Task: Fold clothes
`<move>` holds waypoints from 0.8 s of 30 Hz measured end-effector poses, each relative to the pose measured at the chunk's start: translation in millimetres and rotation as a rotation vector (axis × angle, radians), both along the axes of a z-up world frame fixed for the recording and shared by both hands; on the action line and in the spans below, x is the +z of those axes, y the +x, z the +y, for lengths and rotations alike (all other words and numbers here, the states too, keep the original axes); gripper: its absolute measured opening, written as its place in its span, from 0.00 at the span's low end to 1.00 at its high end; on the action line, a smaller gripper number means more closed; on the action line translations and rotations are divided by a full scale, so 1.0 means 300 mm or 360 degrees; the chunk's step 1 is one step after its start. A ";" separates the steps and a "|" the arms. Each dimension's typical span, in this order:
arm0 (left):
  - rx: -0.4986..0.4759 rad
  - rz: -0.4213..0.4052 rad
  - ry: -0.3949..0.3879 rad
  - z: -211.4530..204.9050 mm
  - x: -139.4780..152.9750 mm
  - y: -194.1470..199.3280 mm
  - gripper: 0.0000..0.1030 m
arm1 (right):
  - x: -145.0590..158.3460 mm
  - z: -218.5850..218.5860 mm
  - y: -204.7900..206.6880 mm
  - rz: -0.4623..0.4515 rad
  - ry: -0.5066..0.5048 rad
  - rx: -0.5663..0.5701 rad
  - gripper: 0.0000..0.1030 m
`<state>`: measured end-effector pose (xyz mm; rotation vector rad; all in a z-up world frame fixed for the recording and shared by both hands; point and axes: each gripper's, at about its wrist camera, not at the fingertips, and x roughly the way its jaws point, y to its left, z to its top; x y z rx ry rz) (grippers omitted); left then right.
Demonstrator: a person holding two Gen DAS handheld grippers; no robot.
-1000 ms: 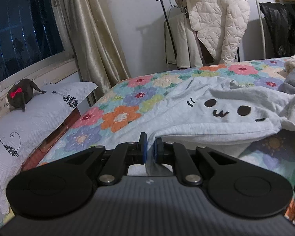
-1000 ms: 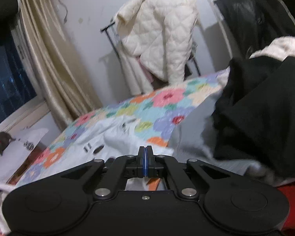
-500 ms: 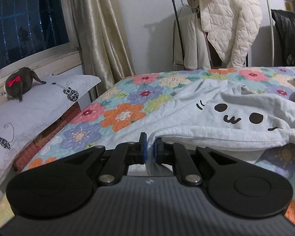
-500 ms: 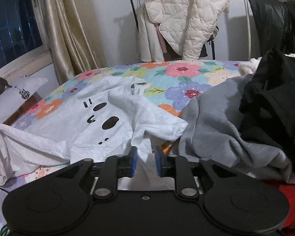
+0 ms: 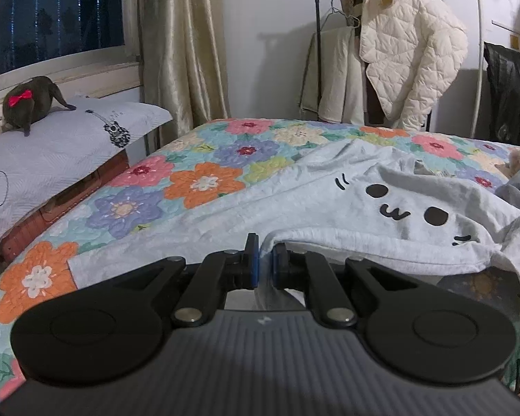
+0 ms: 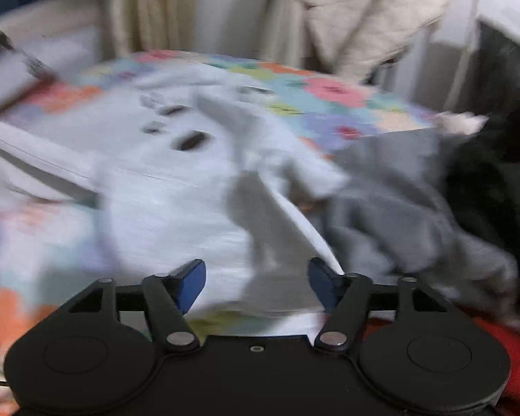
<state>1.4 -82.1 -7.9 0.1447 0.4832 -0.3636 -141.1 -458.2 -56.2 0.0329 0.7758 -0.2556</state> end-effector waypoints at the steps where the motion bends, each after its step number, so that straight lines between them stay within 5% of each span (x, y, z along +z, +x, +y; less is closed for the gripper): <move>1: -0.0002 0.0000 -0.0007 0.000 0.001 0.000 0.07 | -0.016 -0.019 0.010 -0.0003 0.0056 -0.0010 0.69; 6: -0.0002 -0.0012 -0.0047 0.015 0.020 -0.019 0.07 | -0.011 -0.034 0.013 -0.0067 0.0163 0.0046 0.68; 7: 0.0000 -0.0015 -0.0047 0.019 0.025 -0.026 0.07 | -0.005 -0.032 0.010 -0.0084 0.0169 0.0064 0.56; 8: 0.0004 -0.0017 -0.0047 0.023 0.030 -0.033 0.07 | 0.002 -0.029 0.006 -0.0100 0.0174 0.0083 0.22; 9: 0.0007 -0.0019 -0.0046 0.027 0.035 -0.040 0.07 | 0.009 -0.026 0.003 -0.0117 0.0179 0.0102 0.06; 10: 0.0008 -0.0023 -0.0055 0.033 0.041 -0.048 0.07 | 0.016 -0.024 0.000 -0.0133 0.0184 0.0120 0.04; 18: -0.0016 -0.0090 -0.0045 0.029 0.060 -0.072 0.07 | 0.070 -0.003 -0.027 -0.0265 0.0226 0.0270 0.04; 21: -0.0004 -0.0083 -0.0005 0.017 0.048 -0.068 0.07 | 0.064 0.040 -0.021 -0.0276 0.0215 0.0346 0.13; 23: -0.0001 -0.0077 -0.0002 0.019 0.048 -0.070 0.07 | 0.039 0.114 -0.003 -0.0183 0.0131 0.0464 0.48; 24: 0.0000 -0.0074 -0.0006 0.022 0.049 -0.070 0.07 | 0.030 0.150 0.008 -0.0149 0.0088 0.0512 0.56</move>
